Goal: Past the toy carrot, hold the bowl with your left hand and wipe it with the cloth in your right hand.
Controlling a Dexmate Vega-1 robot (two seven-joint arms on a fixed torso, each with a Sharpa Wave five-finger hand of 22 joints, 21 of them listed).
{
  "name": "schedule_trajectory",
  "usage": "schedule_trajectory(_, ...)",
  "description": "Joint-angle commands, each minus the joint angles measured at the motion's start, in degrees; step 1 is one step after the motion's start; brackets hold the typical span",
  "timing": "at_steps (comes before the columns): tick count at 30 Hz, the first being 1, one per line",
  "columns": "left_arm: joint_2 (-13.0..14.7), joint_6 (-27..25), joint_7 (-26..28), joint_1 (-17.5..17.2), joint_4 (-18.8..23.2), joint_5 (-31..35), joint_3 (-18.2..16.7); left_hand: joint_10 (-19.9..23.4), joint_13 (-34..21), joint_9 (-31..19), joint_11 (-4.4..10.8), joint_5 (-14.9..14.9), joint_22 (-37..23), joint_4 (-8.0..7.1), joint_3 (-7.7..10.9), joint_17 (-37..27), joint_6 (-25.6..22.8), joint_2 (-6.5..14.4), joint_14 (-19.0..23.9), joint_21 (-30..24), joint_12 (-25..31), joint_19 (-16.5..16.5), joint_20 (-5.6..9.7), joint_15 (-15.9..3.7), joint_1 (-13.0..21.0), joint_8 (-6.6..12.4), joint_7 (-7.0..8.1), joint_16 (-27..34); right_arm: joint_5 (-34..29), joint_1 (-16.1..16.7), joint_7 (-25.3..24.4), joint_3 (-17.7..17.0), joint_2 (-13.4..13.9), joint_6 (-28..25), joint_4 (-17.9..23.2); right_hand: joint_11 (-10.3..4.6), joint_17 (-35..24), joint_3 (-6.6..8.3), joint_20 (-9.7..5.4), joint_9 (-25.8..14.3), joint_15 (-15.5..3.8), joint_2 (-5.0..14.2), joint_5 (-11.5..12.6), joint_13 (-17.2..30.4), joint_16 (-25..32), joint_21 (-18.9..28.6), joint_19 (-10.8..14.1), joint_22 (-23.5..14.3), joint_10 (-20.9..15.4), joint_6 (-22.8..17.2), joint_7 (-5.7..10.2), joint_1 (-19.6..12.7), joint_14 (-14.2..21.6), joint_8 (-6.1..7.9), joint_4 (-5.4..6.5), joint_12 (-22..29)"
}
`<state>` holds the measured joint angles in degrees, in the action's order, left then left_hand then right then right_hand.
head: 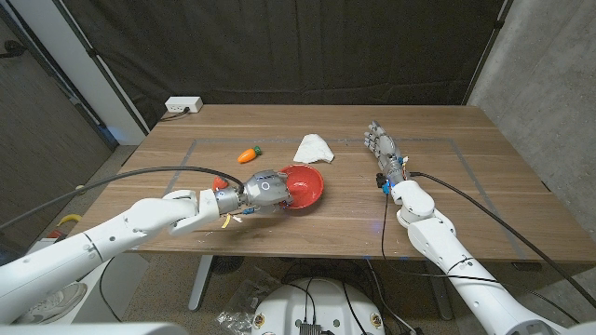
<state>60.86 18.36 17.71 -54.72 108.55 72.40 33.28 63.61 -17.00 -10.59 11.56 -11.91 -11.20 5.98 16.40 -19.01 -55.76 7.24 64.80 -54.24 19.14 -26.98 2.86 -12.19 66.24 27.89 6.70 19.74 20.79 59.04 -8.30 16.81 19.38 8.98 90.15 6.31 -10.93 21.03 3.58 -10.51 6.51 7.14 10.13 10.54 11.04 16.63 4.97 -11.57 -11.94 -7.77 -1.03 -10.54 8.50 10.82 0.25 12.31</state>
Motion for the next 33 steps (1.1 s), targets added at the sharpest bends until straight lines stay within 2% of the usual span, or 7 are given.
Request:
schedule_trajectory(1, -1.8, -3.8, 6.6, -1.3, -1.8, -1.3, -0.5, 0.6, -1.7, -0.3, 0.1, -0.8, -0.2, -0.55, 0.09, -1.2, -1.4, 1.2, 0.9, -0.8, 1.2, 0.5, 2.56, -1.16, 1.0, -0.15, -2.44, 0.7, -0.3, -0.1, -0.2, 0.2, 0.3, -0.8, 0.4, 0.0, 0.0, 0.14, 0.48, -0.1, -0.06, 0.09, 0.1, 0.2, 0.0, 0.1, 0.2, -0.3, -0.8, -0.6, 0.27, 0.4, 0.3, 0.28, 0.23, 0.4)
schedule_trajectory(4, -3.2, -6.7, 9.6, -2.4, -2.3, -2.2, -1.4, 0.6, -2.9, -1.0, 0.17, -1.3, -0.2, -0.78, 0.07, -2.0, -1.8, 1.3, 0.9, -1.0, 2.0, 0.8, 2.1, -1.08, 0.9, 0.18, -2.97, 0.7, -1.2, -0.5, -0.6, 0.6, 0.8, -2.4, 1.0, -0.07, 0.1, 0.37, 0.34, -0.1, -0.12, 0.27, 0.1, 0.2, 0.0, 0.0, 0.2, -0.3, -1.0, -0.8, 0.19, 0.0, 0.3, 0.35, 0.02, 0.4)
schedule_trajectory(8, -3.9, -8.3, 10.8, -2.8, -2.4, -2.9, -1.7, 0.5, -4.7, -2.0, 0.05, -2.3, -0.1, -1.06, -0.14, -3.4, -2.1, 1.0, 1.2, -1.3, 3.1, 0.9, 1.96, -1.11, 0.8, 0.68, -3.2, 1.0, -1.7, -1.0, -0.6, 0.9, 1.1, -3.3, 1.2, 0.04, 0.2, 0.96, 0.08, -0.1, -0.56, 0.67, 0.3, 0.2, -0.1, 0.0, 0.4, -0.3, -1.4, -1.1, 0.08, -1.0, 0.4, 0.49, -0.59, 0.5)
schedule_trajectory(11, -4.6, -10.0, 12.5, -3.4, -2.4, -3.2, -2.2, 0.3, -6.3, -2.7, 0.12, -3.4, 0.0, -1.31, -0.53, -4.6, -2.9, 0.5, 1.4, -1.5, 4.0, 0.7, 2.09, -1.14, 0.4, 1.42, -2.82, 1.2, -2.5, -1.7, -0.9, 1.3, 1.2, -4.2, 1.3, -0.11, 0.4, 1.8, -0.41, -0.1, -1.18, 1.0, 0.4, 0.2, 0.0, 0.2, 0.9, -0.2, -2.1, -1.6, 0.0, -2.5, 0.8, 0.68, -1.64, 0.7)
schedule_trajectory(16, -5.3, -11.8, 14.0, -4.0, -2.1, -4.6, -3.0, 0.9, -10.6, -4.4, 0.22, -7.2, 0.1, -1.67, -1.37, -8.4, -3.8, -0.9, 2.3, -2.2, 6.4, -0.4, 2.3, -1.21, 0.0, 2.78, -2.9, 2.1, -3.9, -2.4, -1.2, 1.9, 1.9, -5.7, 1.7, -0.43, 0.5, 2.68, -0.99, -0.1, -1.55, 1.17, 0.4, 0.2, 0.1, 0.4, 1.5, -0.2, -3.1, -2.6, -0.38, -4.3, 1.6, 0.95, -2.95, 1.0)
schedule_trajectory(33, -7.2, -10.3, 13.8, -5.5, 0.0, -16.2, -6.7, 0.7, -13.9, -5.6, 0.25, -10.6, 0.1, -2.31, -1.99, -11.4, -4.2, -1.9, 2.8, -2.8, 7.6, -1.5, 3.02, -1.18, -0.5, 3.58, -2.57, 2.5, -12.1, -6.4, -1.7, 6.2, 5.8, -16.0, 5.3, -1.55, 0.7, 4.2, -2.17, -0.1, -3.14, 1.21, 0.5, 0.2, -0.1, 0.7, 2.7, -0.1, -3.8, -3.3, 0.01, -8.1, 2.3, 0.94, -5.78, 1.0)
